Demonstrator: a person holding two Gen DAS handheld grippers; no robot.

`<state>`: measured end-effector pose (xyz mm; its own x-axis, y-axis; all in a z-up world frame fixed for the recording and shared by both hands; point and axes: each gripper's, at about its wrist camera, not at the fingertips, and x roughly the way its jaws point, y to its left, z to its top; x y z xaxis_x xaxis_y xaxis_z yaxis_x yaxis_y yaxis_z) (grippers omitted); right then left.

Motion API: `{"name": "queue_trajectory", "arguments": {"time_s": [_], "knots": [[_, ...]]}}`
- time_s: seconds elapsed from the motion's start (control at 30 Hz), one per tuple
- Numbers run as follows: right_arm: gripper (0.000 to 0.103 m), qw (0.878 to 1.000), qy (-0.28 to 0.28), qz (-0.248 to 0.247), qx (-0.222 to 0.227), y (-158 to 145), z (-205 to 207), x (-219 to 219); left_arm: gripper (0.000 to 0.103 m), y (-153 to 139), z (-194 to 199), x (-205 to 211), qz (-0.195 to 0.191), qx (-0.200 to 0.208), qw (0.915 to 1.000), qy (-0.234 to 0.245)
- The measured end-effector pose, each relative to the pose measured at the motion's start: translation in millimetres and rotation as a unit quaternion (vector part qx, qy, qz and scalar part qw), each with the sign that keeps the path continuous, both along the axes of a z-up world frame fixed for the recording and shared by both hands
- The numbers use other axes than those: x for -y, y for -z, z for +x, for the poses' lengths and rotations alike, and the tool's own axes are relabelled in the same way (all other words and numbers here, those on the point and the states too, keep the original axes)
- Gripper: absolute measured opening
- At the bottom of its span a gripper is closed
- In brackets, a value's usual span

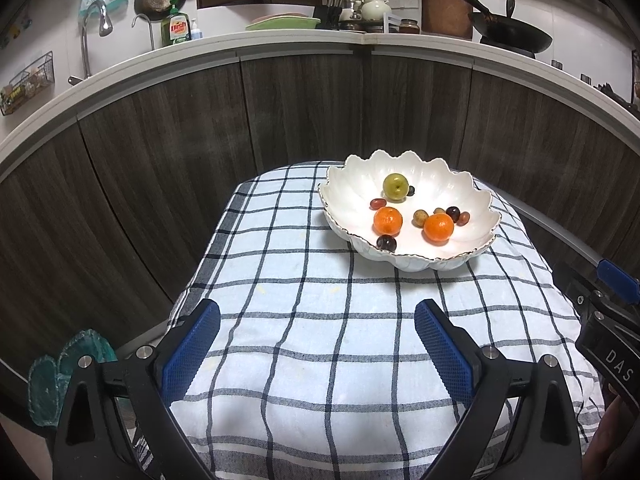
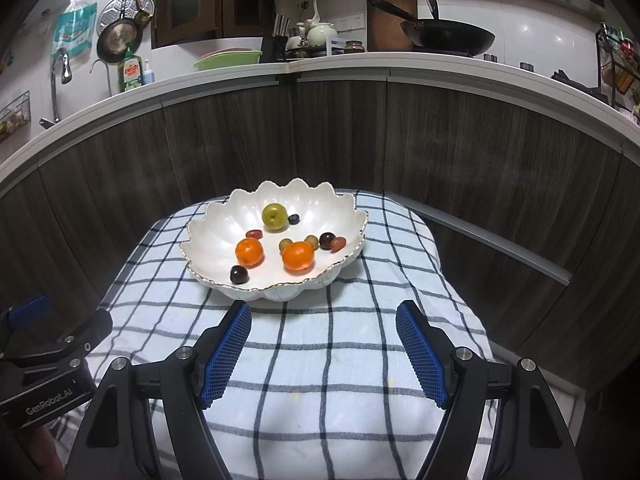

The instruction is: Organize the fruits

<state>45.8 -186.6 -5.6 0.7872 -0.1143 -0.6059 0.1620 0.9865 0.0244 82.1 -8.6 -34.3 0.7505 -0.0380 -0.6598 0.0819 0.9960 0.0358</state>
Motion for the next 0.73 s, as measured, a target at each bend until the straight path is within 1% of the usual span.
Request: {"name": "queue_trajectory", "arguments": {"time_s": [0.27, 0.57, 0.73], "knots": [[0.076, 1.0, 0.0, 0.0, 0.0, -0.2, -0.2, 0.3, 0.102, -1.5, -2.0, -0.9, -0.003, 0.005, 1.0, -0.003], [0.076, 1.0, 0.0, 0.001, 0.0, 0.1, 0.3, -0.1, 0.102, -1.1, -1.9, -0.9, -0.007, 0.002, 1.0, -0.002], [0.076, 1.0, 0.0, 0.001, -0.001, 0.8, 0.3, -2.2, 0.102, -0.3, -2.6, -0.8, -0.004, 0.009, 0.9999, -0.007]]}}
